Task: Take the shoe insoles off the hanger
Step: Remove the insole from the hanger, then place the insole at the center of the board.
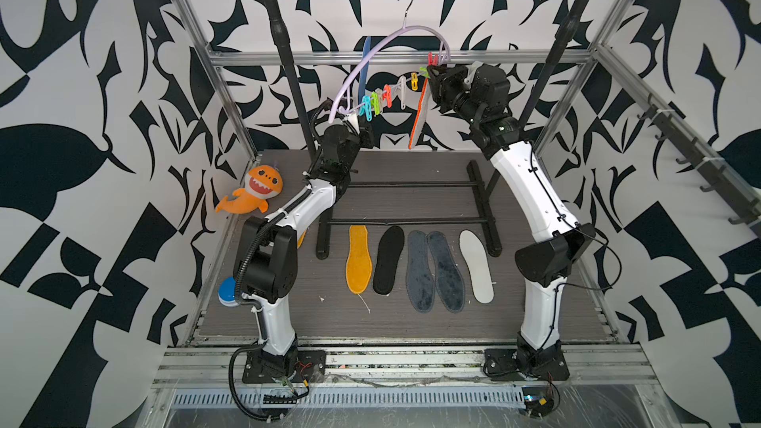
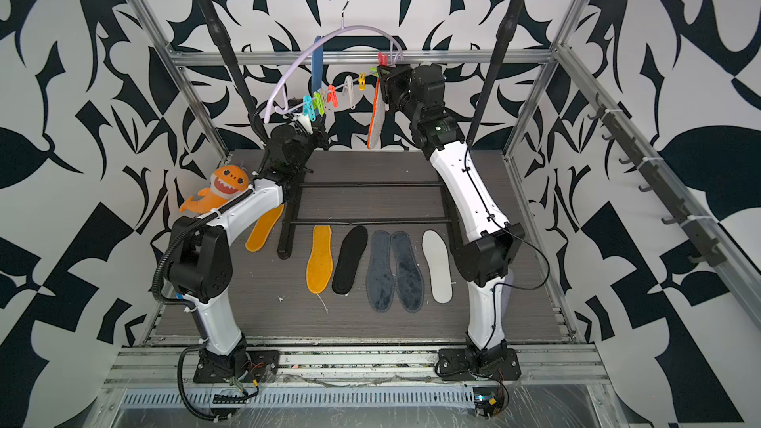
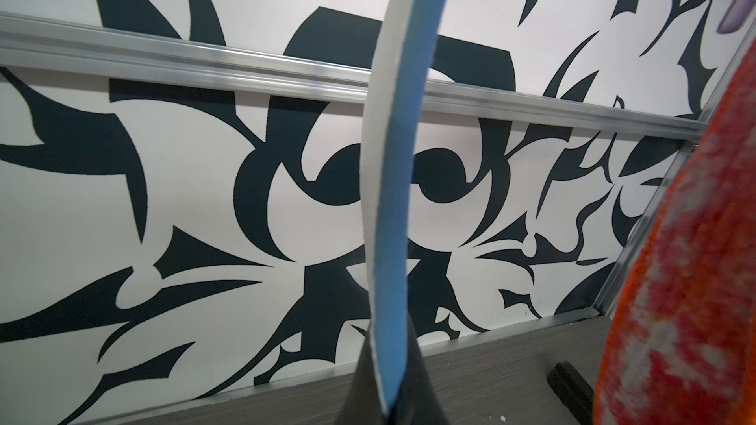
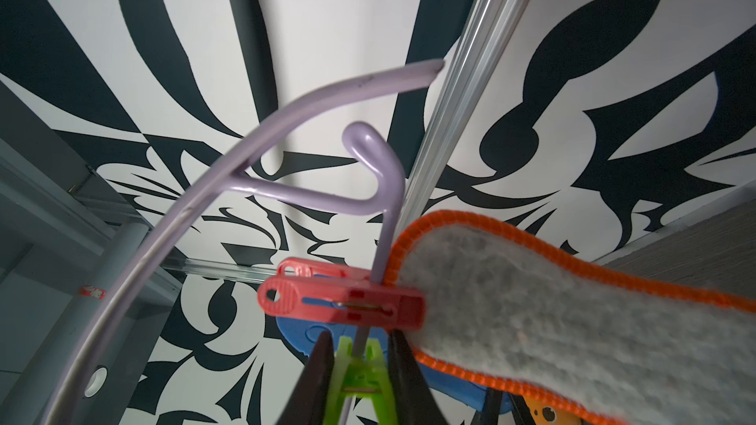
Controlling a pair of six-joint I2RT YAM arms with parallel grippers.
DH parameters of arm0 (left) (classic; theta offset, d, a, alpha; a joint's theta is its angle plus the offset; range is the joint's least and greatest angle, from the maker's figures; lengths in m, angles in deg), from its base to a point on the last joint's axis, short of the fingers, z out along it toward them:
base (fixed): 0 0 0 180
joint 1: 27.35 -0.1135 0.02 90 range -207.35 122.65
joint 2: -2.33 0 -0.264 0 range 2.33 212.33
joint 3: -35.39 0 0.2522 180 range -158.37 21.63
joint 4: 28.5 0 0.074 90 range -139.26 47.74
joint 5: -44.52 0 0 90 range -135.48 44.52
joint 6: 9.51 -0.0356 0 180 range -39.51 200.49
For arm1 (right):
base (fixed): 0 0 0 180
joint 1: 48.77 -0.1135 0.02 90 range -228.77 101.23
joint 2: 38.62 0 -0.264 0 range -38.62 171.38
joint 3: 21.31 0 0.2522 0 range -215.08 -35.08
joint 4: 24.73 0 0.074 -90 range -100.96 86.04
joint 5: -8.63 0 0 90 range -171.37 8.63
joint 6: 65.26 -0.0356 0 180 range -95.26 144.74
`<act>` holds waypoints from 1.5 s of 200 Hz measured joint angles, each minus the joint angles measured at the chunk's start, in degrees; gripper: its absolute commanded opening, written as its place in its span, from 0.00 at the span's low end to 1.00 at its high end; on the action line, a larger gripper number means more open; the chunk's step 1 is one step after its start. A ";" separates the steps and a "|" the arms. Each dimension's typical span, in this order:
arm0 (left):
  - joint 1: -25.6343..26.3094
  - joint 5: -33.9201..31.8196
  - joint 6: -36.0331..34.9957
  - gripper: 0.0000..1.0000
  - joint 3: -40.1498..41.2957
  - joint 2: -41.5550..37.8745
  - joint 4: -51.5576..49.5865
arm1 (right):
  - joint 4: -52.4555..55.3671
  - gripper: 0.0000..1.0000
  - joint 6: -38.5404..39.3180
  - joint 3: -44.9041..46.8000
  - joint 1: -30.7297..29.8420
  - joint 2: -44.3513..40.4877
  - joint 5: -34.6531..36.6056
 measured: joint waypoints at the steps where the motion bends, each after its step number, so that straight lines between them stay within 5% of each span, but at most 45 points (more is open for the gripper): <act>1: -0.02 0.00 0.00 0.00 0.02 -0.02 0.00 | 0.02 0.30 0.02 0.00 0.00 0.00 0.00; 56: -0.07 0.02 0.04 0.00 4.28 -3.37 1.44 | 0.17 0.59 1.09 1.36 -0.13 -0.68 0.90; 98: -0.07 0.07 0.31 0.00 8.72 -6.19 1.46 | 0.81 0.70 3.45 7.76 -0.13 -5.57 2.01; 197: 0.83 1.03 1.20 0.00 24.98 -19.96 -3.39 | -1.42 0.72 11.15 30.82 0.50 -27.26 4.98; 300: 2.38 1.03 6.45 0.00 35.82 -37.24 -35.15 | 9.51 0.70 27.52 54.07 0.76 -51.63 8.13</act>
